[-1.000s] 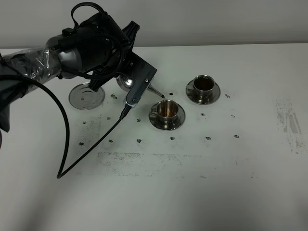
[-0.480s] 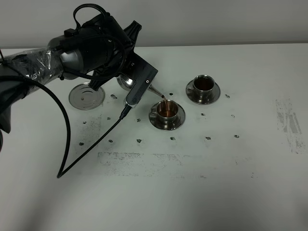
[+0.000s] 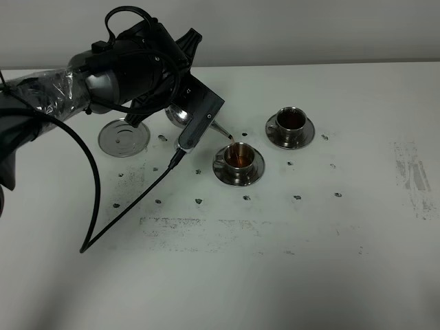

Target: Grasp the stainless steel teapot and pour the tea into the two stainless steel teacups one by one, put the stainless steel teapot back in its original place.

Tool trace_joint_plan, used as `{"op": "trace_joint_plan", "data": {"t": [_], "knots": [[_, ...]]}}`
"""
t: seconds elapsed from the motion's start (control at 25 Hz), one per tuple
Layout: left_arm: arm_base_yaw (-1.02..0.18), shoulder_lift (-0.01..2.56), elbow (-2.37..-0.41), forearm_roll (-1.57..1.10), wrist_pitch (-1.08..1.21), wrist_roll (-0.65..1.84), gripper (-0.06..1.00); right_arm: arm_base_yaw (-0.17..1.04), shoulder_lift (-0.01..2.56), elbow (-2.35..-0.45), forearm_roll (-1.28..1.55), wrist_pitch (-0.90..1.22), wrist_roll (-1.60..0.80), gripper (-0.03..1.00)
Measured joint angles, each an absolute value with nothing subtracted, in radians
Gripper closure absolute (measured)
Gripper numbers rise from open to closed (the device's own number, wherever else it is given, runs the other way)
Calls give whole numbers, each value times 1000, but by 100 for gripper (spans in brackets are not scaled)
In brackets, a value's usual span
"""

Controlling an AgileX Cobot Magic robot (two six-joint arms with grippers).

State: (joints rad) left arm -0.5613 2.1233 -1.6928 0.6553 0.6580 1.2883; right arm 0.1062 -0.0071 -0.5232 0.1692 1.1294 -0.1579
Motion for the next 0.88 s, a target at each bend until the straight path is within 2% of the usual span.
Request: {"op": "trace_joint_plan", "data": {"t": [0.88], "knots": [[-563,2123,-1693,682,638,1288,76,106,-7,-523,169,1129,-158,51]]}}
